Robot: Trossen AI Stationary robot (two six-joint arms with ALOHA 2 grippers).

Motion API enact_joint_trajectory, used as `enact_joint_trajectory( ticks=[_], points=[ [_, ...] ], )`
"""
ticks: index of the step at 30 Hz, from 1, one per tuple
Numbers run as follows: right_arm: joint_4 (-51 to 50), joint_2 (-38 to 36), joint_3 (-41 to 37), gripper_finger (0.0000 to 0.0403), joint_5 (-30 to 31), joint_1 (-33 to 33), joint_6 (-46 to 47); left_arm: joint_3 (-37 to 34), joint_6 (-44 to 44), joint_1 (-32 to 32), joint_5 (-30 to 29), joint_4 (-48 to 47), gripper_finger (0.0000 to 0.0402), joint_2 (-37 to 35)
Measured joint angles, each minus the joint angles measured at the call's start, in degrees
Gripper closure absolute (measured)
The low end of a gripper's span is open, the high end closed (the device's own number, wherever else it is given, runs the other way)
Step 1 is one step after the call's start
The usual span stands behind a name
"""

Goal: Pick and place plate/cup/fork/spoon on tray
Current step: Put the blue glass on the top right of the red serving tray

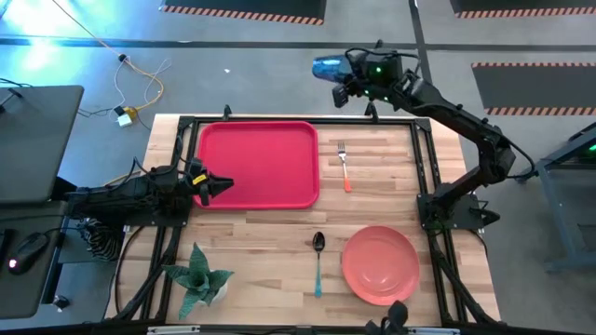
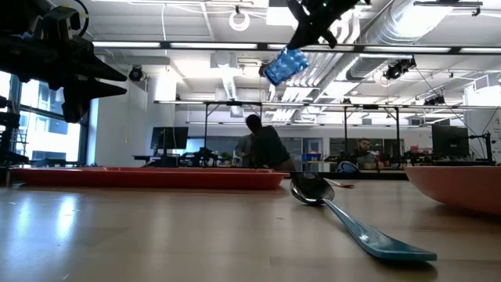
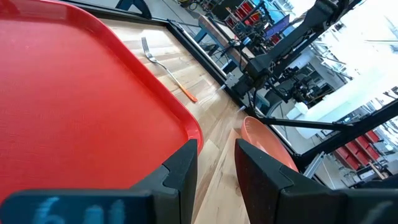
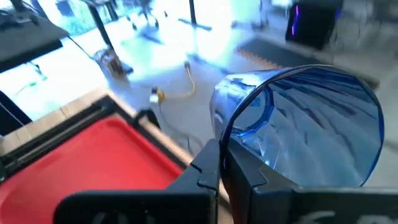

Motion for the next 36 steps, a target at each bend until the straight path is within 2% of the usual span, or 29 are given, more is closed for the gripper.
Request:
enact_joint_trajectory(
  ticks=[7,15,19,25,36],
  points=[
    [3.90,0.00,0.00,0.0403,-0.09,3.00,-13.44,0.00,1.91,-0.02,0.00,0.00,0.0304,0.00],
    [-0.10,1.58,0.00,0.0403,-0.07,4.74,-30.72,0.00,1.95,0.00,0.00,0.00,0.0304,0.01],
    [-4.24,4.49,0.00,0.0403,-2.06,5.49,-38.30,0.01,1.93,0.00,0.00,0.00,0.0304,0.01],
    [-8.74,9.46,-0.02,0.0403,-2.14,7.03,-43.09,0.00,1.93,0.00,0.00,0.00,0.0304,0.00],
    [-11.64,16.60,-0.02,0.0403,-2.00,10.42,-46.56,0.00,1.91,0.01,0.00,0.00,0.0304,0.02]
  ],
)
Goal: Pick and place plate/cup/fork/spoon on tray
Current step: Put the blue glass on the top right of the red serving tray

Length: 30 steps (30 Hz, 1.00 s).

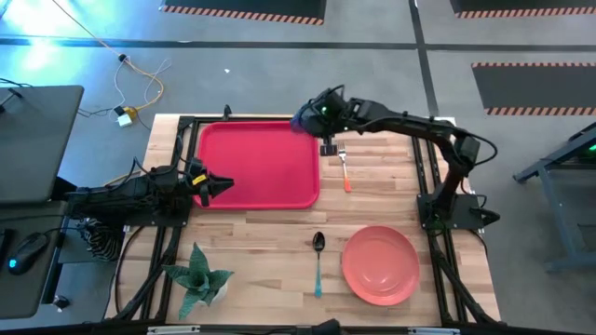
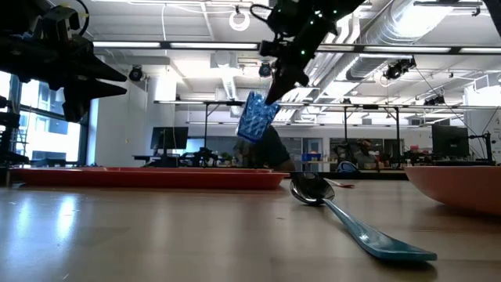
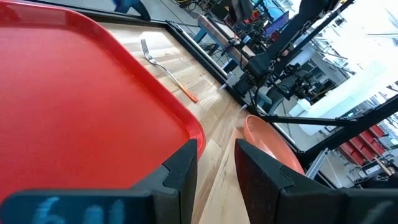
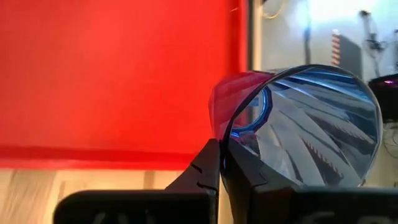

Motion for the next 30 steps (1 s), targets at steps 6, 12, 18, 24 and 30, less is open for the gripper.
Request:
enact_joint_trajectory(
  ticks=[6,12,18,24,30],
  points=[
    [-2.85,2.34,0.00,0.0403,0.25,1.11,-0.71,0.00,-0.46,0.00,-0.04,0.02,0.0304,0.00],
    [-4.42,3.64,0.00,0.0403,-0.18,1.33,-0.03,0.00,-0.46,0.00,-1.63,0.02,0.0304,0.00],
    [-3.61,5.11,0.00,0.0403,-0.80,1.33,-0.82,0.00,-0.44,-0.01,-2.96,0.00,0.0304,-0.02],
    [-2.04,6.97,1.39,0.0403,-0.62,1.31,-3.19,0.00,-0.44,0.00,-2.99,0.00,0.0304,-0.02],
    [-9.37,12.90,12.91,0.0403,0.43,1.26,-8.47,0.00,-0.44,0.00,-3.01,0.00,0.0304,-0.02]
  ],
)
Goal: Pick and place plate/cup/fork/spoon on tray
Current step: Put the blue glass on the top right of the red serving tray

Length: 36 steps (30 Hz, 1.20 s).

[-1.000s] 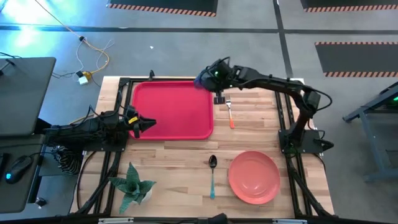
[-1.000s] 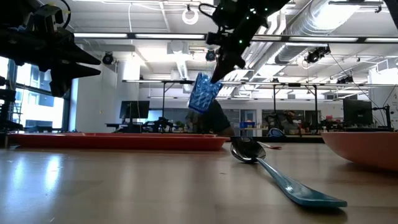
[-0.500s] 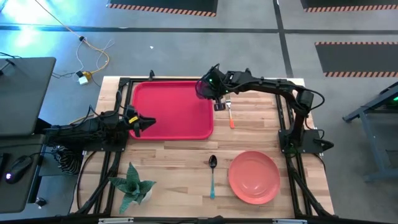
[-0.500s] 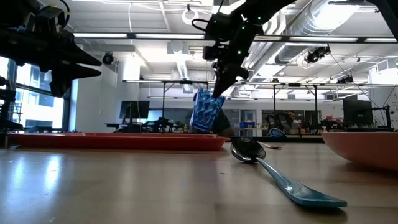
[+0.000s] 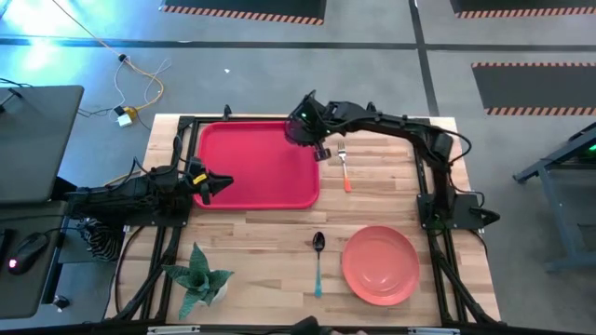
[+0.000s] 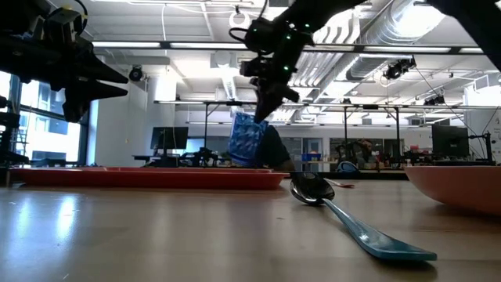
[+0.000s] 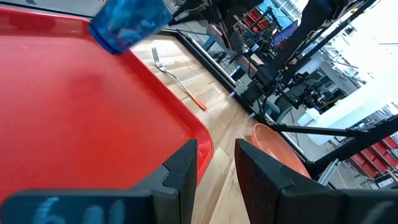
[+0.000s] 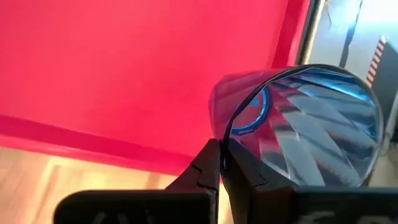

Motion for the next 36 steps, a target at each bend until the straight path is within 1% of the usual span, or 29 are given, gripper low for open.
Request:
enact_joint_trajectory(
  ticks=[5,8,10,13,17,29,34,36],
  points=[
    [-8.93,6.09,12.31,0.0403,-1.14,0.00,2.38,0.00,0.00,0.00,0.00,0.00,0.0304,0.01],
    [-13.57,9.13,16.89,0.0403,-0.64,0.00,2.43,0.00,0.00,-0.02,0.00,0.00,0.0304,0.02],
    [-16.10,10.73,18.62,0.0403,-0.62,0.00,3.09,0.00,0.00,-0.01,0.02,-0.01,0.0304,0.02],
    [-17.74,12.30,19.16,0.0403,-0.49,0.00,4.44,0.00,0.00,-0.01,0.01,0.00,0.0304,0.01],
    [-18.55,13.29,19.16,0.0403,2.66,0.16,5.82,0.00,0.00,-0.02,0.00,0.00,0.0304,0.00],
    [-18.83,13.30,19.16,0.0401,1.58,0.15,5.66,0.00,0.61,-0.02,0.00,-0.02,0.0304,0.00],
    [-18.77,13.30,19.16,0.0385,1.41,0.15,5.44,0.00,1.14,0.00,0.00,-0.01,0.0304,0.01],
    [-18.48,13.30,19.16,0.0377,0.48,0.15,5.36,0.00,1.14,0.00,0.02,-0.01,0.0304,0.01]
  ],
)
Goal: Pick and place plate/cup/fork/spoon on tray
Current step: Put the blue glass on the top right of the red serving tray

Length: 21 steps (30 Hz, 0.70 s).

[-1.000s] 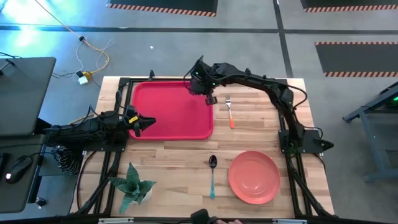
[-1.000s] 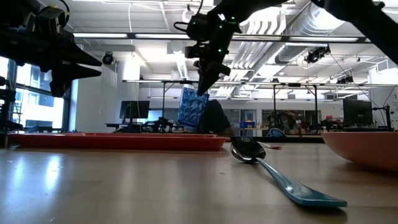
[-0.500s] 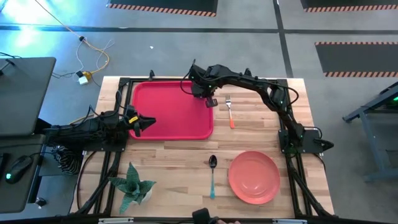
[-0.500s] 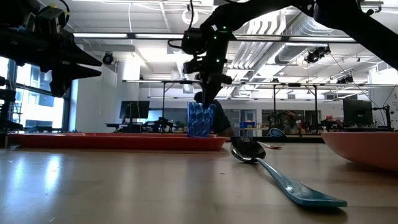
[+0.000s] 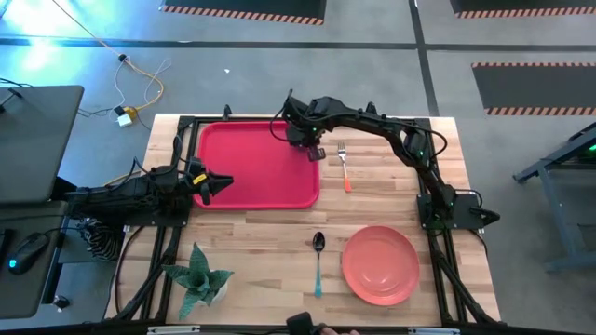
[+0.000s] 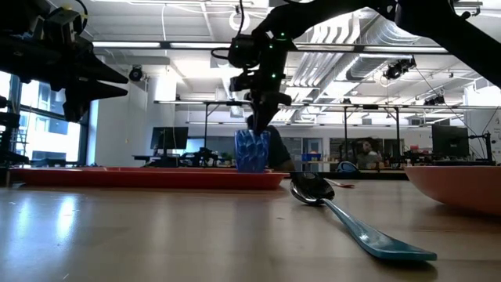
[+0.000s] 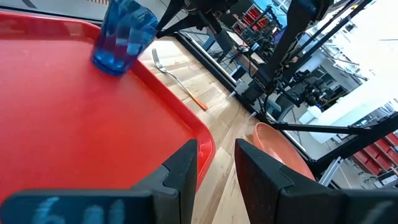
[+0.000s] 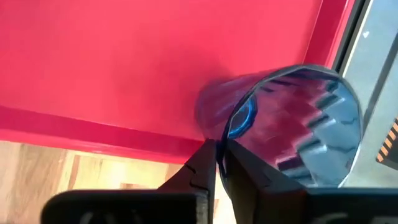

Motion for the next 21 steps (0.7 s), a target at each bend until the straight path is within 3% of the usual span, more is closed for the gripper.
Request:
enact_joint_trajectory(
  ticks=[8,21],
  points=[
    [2.55,0.00,0.00,0.0352,-0.15,0.00,0.04,0.00,-0.02,0.00,-0.01,0.00,0.0304,0.00],
    [5.12,0.00,0.00,0.0350,-1.74,0.04,1.53,0.00,1.80,0.00,-0.03,-0.03,0.0304,-0.01]
  ],
)
